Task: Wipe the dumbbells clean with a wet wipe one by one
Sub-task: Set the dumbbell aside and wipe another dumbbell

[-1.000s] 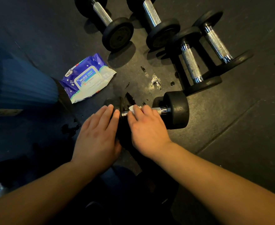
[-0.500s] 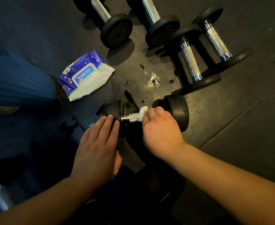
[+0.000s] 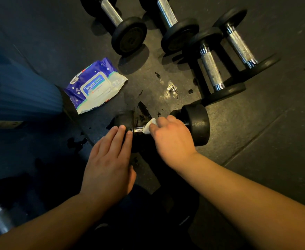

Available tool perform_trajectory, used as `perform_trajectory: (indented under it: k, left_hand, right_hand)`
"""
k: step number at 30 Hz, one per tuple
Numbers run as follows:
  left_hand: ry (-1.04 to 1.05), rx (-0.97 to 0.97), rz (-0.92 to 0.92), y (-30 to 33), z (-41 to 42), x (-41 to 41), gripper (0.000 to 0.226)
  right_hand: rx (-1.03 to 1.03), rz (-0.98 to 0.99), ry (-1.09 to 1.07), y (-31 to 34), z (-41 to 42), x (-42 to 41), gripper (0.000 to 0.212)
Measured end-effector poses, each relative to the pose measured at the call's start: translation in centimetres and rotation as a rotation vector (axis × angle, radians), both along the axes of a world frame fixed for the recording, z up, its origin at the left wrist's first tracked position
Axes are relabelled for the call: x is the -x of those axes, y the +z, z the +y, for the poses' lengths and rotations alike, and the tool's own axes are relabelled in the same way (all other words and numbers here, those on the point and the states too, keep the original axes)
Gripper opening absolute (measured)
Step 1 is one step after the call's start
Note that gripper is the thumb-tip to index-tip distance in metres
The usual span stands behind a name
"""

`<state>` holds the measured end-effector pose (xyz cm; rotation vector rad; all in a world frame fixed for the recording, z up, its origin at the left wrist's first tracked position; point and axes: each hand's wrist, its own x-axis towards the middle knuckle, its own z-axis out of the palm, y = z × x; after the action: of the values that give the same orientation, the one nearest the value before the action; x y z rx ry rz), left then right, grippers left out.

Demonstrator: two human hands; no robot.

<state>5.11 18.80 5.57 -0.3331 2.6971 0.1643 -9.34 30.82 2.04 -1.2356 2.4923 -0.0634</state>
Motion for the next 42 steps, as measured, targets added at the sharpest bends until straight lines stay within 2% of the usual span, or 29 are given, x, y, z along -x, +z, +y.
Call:
perform_trajectory:
  k: [5, 10, 14, 19, 24, 30, 38, 42]
  left_hand:
    - [-0.005, -0.003, -0.017, 0.1, -0.2, -0.2, 0.094]
    - [-0.003, -0.008, 0.000, 0.1, -0.1, -0.2, 0.092]
    - [0.009, -0.020, 0.024, -0.1, 0.1, 0.0, 0.092]
    - [0.006, -0.033, 0.034, -0.4, -0.6, 0.6, 0.092]
    - [0.004, -0.011, 0.019, -0.5, -1.4, 1.5, 0.095]
    - [0.031, -0.011, 0.018, -0.6, -2.3, 3.3, 0.097]
    - [-0.044, -0.035, -0.059, -0.2, -4.8, 7.0, 0.111]
    - [-0.065, -0.057, -0.110, -0.4, -6.9, 9.9, 0.119]
  right_hand:
    - [-0.017, 0.015, 0.080, 0.5, -0.1, 1.3, 0.014]
    - [-0.163, 0.013, 0.067, 1.8, 0.1, 2.8, 0.025]
    - [-0.076, -0.058, 0.047, 1.7, -1.5, 1.3, 0.027]
    - [0.028, -0.036, 0.074, 0.6, -3.7, -0.5, 0.019]
    - [-0.129, 0.065, 0.098, 1.3, -2.0, 2.5, 0.029]
    - [-0.301, 0.203, 0.163, 2.4, -0.8, 5.5, 0.024]
    - [-0.083, 0.173, 0.088, 0.6, -1.8, 4.5, 0.023]
    - [0.044, 0.194, -0.011, -1.0, -2.5, 3.6, 0.011]
